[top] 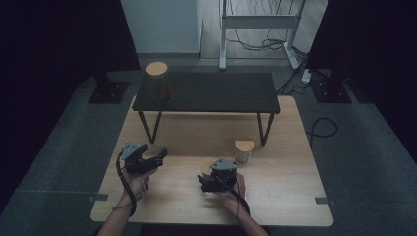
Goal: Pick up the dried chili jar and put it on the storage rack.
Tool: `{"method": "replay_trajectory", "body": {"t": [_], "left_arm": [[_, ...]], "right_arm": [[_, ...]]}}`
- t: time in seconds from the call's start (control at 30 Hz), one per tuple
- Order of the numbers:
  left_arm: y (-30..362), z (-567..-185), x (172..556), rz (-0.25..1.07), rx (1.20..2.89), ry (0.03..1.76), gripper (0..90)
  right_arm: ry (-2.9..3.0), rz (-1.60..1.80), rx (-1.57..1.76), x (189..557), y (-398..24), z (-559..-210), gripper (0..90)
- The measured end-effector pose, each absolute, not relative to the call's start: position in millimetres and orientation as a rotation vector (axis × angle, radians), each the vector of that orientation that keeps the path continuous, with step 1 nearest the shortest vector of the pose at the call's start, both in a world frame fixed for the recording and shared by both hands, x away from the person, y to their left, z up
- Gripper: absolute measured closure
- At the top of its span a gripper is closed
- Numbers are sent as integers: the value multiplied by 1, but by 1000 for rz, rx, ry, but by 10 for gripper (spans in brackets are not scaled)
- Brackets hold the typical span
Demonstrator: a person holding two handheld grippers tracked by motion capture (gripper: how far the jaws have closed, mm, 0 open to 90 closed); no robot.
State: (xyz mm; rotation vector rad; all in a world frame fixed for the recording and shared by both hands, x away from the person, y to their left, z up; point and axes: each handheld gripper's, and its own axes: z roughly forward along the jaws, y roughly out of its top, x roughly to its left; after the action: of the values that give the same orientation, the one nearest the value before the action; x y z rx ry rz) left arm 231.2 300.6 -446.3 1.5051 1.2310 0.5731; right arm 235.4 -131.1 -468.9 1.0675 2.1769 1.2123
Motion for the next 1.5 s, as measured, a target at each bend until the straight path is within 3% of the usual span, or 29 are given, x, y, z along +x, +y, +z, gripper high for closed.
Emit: {"method": "replay_trajectory", "body": {"t": [0.5, 0.77, 1.5], "left_arm": [[300, -448, 233, 571, 1509, 1239, 69], [300, -448, 232, 571, 1510, 1243, 69], [299, -447, 230, 574, 1504, 1238, 70]], "right_arm": [[2186, 1180, 1101, 244, -127, -469, 95], [2202, 1206, 1081, 243, -127, -470, 243], [2178, 1223, 1078, 238, -129, -468, 254]]}}
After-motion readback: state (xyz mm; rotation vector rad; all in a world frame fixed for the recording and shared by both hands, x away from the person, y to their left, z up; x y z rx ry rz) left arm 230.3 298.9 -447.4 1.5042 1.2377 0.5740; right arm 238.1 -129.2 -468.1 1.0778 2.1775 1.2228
